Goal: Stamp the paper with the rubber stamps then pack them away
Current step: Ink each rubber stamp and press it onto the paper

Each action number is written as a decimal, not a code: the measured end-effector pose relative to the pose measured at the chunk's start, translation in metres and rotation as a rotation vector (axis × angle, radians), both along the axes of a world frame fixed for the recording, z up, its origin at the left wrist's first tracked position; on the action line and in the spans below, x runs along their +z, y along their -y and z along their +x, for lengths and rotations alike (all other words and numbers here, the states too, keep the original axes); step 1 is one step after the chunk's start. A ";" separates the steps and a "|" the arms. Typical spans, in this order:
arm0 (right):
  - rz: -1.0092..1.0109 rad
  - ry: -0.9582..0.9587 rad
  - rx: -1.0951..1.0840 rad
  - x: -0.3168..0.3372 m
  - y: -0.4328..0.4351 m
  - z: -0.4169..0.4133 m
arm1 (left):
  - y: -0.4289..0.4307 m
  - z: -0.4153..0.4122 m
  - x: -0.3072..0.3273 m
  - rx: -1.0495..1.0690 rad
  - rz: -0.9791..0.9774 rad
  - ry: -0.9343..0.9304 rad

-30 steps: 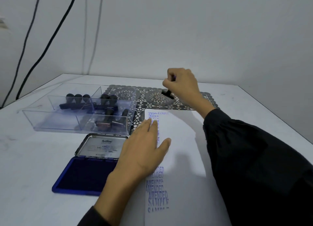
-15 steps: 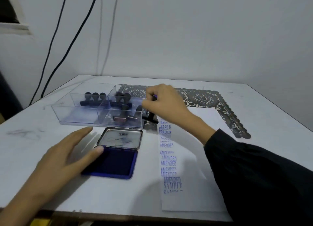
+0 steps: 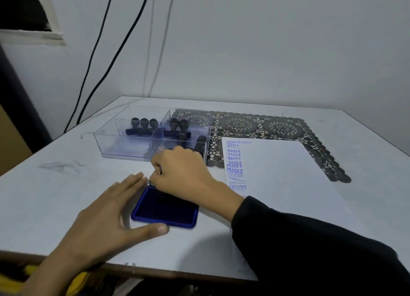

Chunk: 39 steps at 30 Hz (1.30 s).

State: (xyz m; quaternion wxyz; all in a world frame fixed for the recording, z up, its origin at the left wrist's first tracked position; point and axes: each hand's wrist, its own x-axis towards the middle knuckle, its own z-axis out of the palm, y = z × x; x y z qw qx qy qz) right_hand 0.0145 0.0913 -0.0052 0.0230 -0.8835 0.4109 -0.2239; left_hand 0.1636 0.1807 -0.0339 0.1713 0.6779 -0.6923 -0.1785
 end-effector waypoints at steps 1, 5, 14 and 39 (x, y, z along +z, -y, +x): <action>-0.041 -0.006 -0.002 -0.001 -0.001 0.001 | 0.000 0.000 -0.001 0.004 -0.005 0.000; -0.219 -0.010 0.014 -0.005 -0.012 0.000 | 0.001 0.002 -0.005 0.014 -0.032 -0.014; -0.174 0.023 0.039 -0.005 -0.011 -0.006 | 0.000 0.002 -0.008 0.008 -0.085 -0.072; -0.020 -0.182 -0.200 0.020 0.148 -0.162 | 0.037 -0.170 -0.036 -0.389 -0.532 0.095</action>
